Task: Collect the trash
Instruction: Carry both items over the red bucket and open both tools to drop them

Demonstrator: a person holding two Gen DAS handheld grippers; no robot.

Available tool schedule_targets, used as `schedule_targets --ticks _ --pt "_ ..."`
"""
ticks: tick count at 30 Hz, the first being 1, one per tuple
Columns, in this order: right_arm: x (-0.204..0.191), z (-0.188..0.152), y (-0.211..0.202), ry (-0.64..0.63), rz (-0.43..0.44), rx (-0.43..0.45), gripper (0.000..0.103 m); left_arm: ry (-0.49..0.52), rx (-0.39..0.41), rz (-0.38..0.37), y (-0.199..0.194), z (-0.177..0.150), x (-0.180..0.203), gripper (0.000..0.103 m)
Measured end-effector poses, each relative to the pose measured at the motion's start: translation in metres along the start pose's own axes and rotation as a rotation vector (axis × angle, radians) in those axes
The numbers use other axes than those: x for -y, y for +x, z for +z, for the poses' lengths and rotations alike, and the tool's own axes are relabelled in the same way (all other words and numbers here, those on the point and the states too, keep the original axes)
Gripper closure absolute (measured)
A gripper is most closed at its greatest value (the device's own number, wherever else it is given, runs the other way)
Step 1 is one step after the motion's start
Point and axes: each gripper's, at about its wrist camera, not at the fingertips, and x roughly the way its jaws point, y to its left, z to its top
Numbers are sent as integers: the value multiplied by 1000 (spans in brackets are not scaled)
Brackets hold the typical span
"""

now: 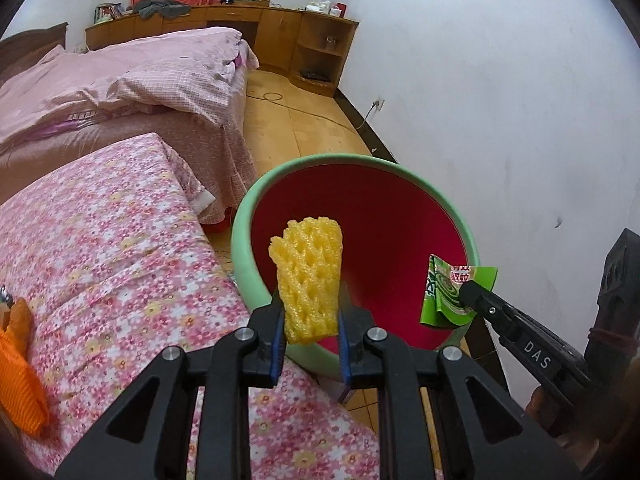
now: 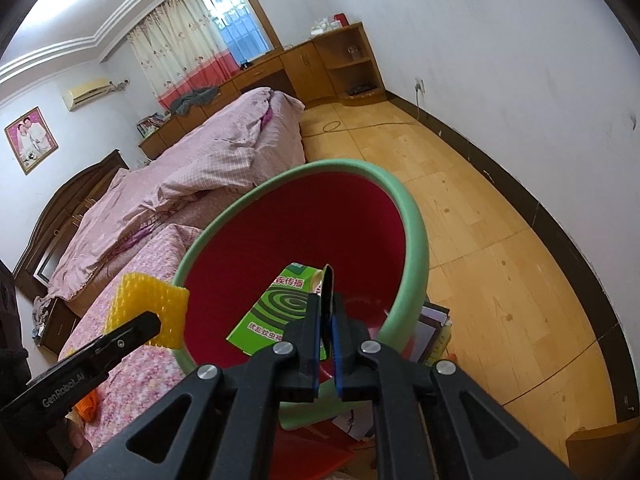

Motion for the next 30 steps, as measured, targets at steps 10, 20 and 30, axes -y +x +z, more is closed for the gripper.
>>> schedule_targets --ticks 10,20,30 --pt "4 -1 -2 17 10 13 74 -22 16 23 -4 1 -1 50" --pt "-3 -2 -25 16 40 35 66 -60 59 61 -51 -9 -14 50" --pt "-33 -11 -52 -30 106 41 54 -129 109 125 -102 -28 -43 50"
